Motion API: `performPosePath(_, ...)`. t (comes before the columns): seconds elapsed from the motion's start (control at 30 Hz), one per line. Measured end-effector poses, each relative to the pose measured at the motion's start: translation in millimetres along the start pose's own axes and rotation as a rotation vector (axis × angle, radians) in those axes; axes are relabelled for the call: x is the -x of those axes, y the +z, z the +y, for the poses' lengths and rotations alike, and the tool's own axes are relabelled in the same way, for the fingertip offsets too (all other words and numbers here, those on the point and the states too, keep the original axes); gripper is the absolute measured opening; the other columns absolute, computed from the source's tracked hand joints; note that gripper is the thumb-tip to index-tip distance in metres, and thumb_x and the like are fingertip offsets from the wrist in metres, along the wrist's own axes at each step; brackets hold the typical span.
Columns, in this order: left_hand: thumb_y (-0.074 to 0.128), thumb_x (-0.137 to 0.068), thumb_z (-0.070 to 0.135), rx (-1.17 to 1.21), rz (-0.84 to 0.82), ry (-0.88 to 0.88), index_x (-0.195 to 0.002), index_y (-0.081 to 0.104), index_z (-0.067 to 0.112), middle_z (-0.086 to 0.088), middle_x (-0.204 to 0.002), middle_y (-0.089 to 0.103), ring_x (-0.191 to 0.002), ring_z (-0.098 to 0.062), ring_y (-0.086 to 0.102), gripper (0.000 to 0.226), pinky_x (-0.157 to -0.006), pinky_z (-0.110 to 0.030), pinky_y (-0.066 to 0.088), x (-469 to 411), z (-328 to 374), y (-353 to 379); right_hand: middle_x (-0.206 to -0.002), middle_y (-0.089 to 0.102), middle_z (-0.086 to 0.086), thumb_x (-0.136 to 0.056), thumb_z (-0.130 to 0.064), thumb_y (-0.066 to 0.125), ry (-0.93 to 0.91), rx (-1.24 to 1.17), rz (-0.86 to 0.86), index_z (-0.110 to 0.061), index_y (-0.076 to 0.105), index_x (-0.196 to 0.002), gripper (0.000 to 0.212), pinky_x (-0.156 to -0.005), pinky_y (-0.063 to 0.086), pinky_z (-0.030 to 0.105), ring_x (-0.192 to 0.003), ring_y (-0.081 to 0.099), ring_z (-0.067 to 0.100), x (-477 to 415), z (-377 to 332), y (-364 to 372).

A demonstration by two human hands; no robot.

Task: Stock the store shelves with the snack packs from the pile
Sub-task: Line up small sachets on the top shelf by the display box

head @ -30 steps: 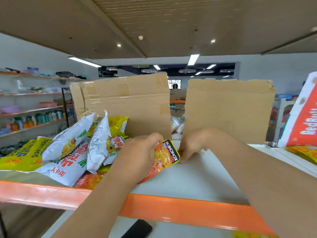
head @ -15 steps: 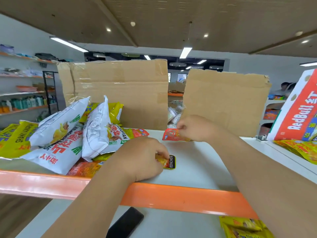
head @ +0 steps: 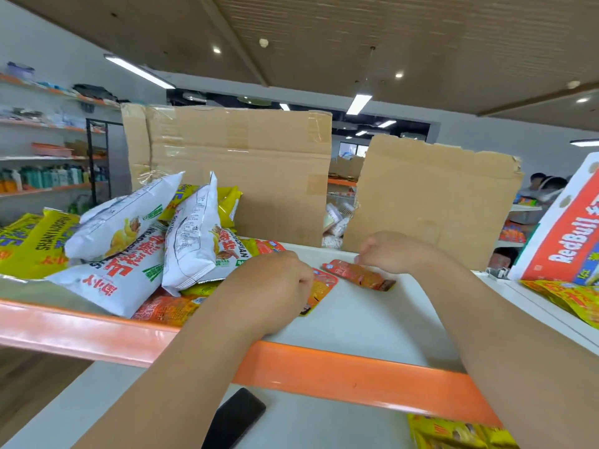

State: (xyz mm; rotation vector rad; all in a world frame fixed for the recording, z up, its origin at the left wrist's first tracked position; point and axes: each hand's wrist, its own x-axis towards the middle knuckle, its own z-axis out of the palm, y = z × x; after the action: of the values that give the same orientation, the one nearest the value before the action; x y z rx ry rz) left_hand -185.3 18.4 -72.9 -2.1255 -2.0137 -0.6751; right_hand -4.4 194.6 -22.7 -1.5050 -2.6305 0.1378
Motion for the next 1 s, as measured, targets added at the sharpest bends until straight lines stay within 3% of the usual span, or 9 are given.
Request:
performPosePath(0.07, 0.050, -0.093, 0.025, -0.023, 0.028, -0.003, -0.089, 0.065, 0.023, 0.005, -0.095, 0.058, -0.090, -0.019, 0.056, 0.016, -0.078, -0.039, 0.048, 1.5, 1.7, 0.7, -0.087, 0.061, -0.005, -0.088, -0.057, 0.066, -0.008, -0.045, -0.102, -0.024, 0.063, -0.120, 0.046, -0.071, 0.047, 0.029, -0.078, 0.059, 0.014, 1.3, 1.4, 0.1)
performPosePath(0.13, 0.055, -0.093, 0.045, -0.023, -0.013, -0.041, -0.106, 0.063, 0.034, 0.009, -0.104, 0.058, -0.099, -0.014, 0.054, 0.019, -0.083, -0.035, 0.048, 2.0, 3.4, -0.6, -0.101, 0.058, -0.010, -0.075, -0.069, 0.073, -0.037, 0.029, -0.171, -0.035, 0.058, -0.127, 0.064, -0.075, 0.048, 0.028, -0.093, 0.060, 0.014, -2.0, 1.5, 2.5)
performPosePath(0.23, 0.057, -0.085, 0.066, -0.048, -0.072, -0.074, -0.124, 0.054, 0.046, 0.011, -0.114, 0.058, -0.109, -0.014, 0.053, 0.044, -0.090, -0.035, 0.048, 2.8, 4.8, -2.0, -0.111, 0.059, -0.008, -0.073, -0.064, 0.078, -0.056, 0.087, -0.163, -0.034, 0.058, -0.128, 0.066, -0.076, 0.046, 0.029, -0.102, 0.058, 0.018, -7.4, 0.4, 5.7)
performPosePath(0.43, 0.055, -0.085, 0.050, -0.046, -0.075, -0.087, -0.124, 0.055, 0.044, 0.012, -0.102, 0.057, -0.100, -0.013, 0.047, 0.039, -0.075, -0.030, 0.041, 5.1, 8.9, -4.7, -0.118, 0.062, -0.002, -0.076, -0.051, 0.079, -0.061, 0.079, -0.172, -0.032, 0.058, -0.130, 0.060, -0.090, 0.054, 0.036, -0.104, 0.063, 0.021, -3.7, 0.7, 1.4)
performPosePath(0.57, 0.055, -0.082, 0.054, -0.035, -0.109, -0.107, -0.126, 0.052, 0.046, 0.011, -0.110, 0.056, -0.102, -0.013, 0.048, 0.044, -0.081, -0.031, 0.044, 4.2, 11.7, -5.9, -0.105, 0.058, -0.009, -0.077, -0.041, 0.075, -0.060, 0.133, -0.168, -0.042, 0.054, -0.126, 0.053, -0.073, 0.048, 0.029, -0.098, 0.059, 0.017, 1.7, -1.0, -2.4)
performPosePath(0.67, 0.058, -0.079, 0.054, -0.029, -0.112, -0.114, -0.126, 0.050, 0.048, 0.010, -0.113, 0.058, -0.099, -0.014, 0.047, 0.048, -0.080, -0.031, 0.043, 4.6, 12.0, -6.9, -0.095, 0.054, -0.012, -0.078, -0.038, 0.074, -0.069, 0.145, -0.196, -0.046, 0.052, -0.127, 0.055, -0.075, 0.047, 0.030, -0.096, 0.059, 0.018, 4.0, -4.5, -3.1)
performPosePath(0.83, 0.062, -0.078, 0.049, 0.009, -0.128, -0.129, -0.121, 0.051, 0.044, 0.010, -0.114, 0.056, -0.102, -0.015, 0.049, 0.045, -0.076, -0.031, 0.039, 4.3, 14.9, -8.5, -0.118, 0.056, -0.005, -0.078, -0.035, 0.069, -0.076, 0.243, -0.172, -0.037, 0.054, -0.131, 0.055, -0.083, 0.051, 0.031, -0.105, 0.057, 0.019, 6.0, -8.1, -4.9)
performPosePath(1.0, 0.061, -0.085, 0.036, 0.019, -0.164, -0.111, -0.120, 0.048, 0.038, 0.009, -0.112, 0.052, -0.094, -0.014, 0.049, 0.037, -0.064, -0.024, 0.033, 2.6, 18.2, -8.7, -0.091, 0.051, -0.007, -0.081, -0.028, 0.067, -0.054, 0.214, -0.173, -0.032, 0.048, -0.131, 0.054, -0.061, 0.040, 0.026, -0.077, 0.053, 0.012, 10.5, -7.7, -5.9)
